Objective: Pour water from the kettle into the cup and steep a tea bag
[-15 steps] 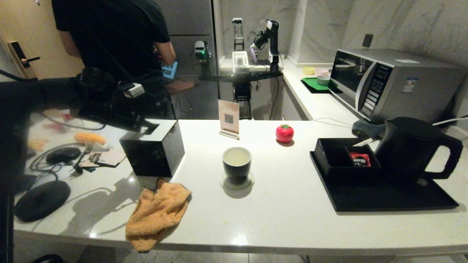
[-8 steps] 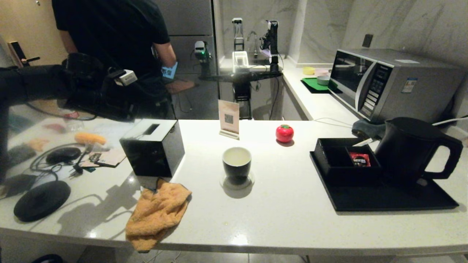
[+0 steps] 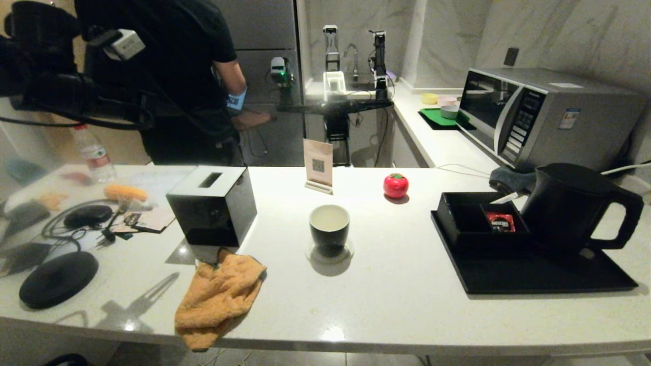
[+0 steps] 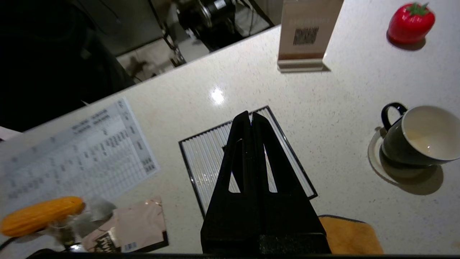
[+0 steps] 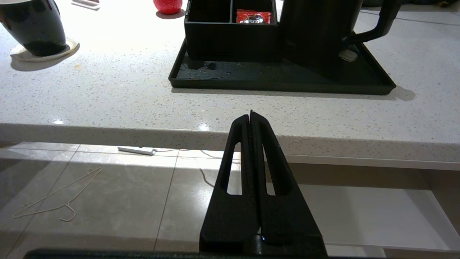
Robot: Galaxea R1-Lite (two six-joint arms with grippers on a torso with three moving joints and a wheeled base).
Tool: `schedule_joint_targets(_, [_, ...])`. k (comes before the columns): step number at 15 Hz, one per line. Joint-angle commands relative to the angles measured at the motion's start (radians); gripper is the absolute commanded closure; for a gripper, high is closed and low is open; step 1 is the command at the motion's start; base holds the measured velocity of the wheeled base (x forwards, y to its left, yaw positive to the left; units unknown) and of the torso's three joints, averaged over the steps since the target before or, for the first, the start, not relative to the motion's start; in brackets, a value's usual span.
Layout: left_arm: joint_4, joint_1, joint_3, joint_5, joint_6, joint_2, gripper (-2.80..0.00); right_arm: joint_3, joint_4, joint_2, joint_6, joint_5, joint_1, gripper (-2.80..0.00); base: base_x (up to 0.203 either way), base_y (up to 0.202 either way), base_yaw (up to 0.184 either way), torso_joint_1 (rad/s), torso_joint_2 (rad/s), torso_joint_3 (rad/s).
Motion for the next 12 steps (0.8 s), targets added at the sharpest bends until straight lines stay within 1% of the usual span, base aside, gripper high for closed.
schedule_joint_targets(1, [0.001, 0.010, 0.049, 0.001, -0.001, -0.150, 0.00, 0.000, 0.000, 0.001, 0.000, 0.001, 0.000, 0.00, 0.000, 0.000, 0.000, 0.000, 0.00, 0.000])
schedule_joint_targets(2, [0.001, 0.011, 0.096, 0.003, -0.002, -0.205, 0.00, 0.000, 0.000, 0.001, 0.000, 0.001, 0.000, 0.00, 0.000, 0.000, 0.000, 0.000, 0.00, 0.000])
schedule_joint_targets(4, [0.000, 0.006, 0.226, 0.011, -0.008, -0.335, 0.00, 0.000, 0.000, 0.001, 0.000, 0.001, 0.000, 0.00, 0.000, 0.000, 0.000, 0.000, 0.00, 0.000])
schedule_joint_targets(7, [-0.024, -0.040, 0.505, 0.059, -0.040, -0.553, 0.00, 0.000, 0.000, 0.001, 0.000, 0.001, 0.000, 0.00, 0.000, 0.000, 0.000, 0.000, 0.00, 0.000])
schedule_joint_targets(9, [-0.096, -0.118, 0.721, 0.121, -0.089, -0.693, 0.00, 0.000, 0.000, 0.001, 0.000, 0.001, 0.000, 0.00, 0.000, 0.000, 0.000, 0.000, 0.00, 0.000])
schedule_joint_targets(11, [-0.202, -0.216, 0.937, 0.203, -0.133, -0.816, 0.00, 0.000, 0.000, 0.001, 0.000, 0.001, 0.000, 0.00, 0.000, 0.000, 0.000, 0.000, 0.00, 0.000])
schedule_joint_targets(12, [-0.263, -0.253, 1.055, 0.247, -0.148, -0.877, 0.00, 0.000, 0.000, 0.001, 0.000, 0.001, 0.000, 0.00, 0.000, 0.000, 0.000, 0.000, 0.00, 0.000])
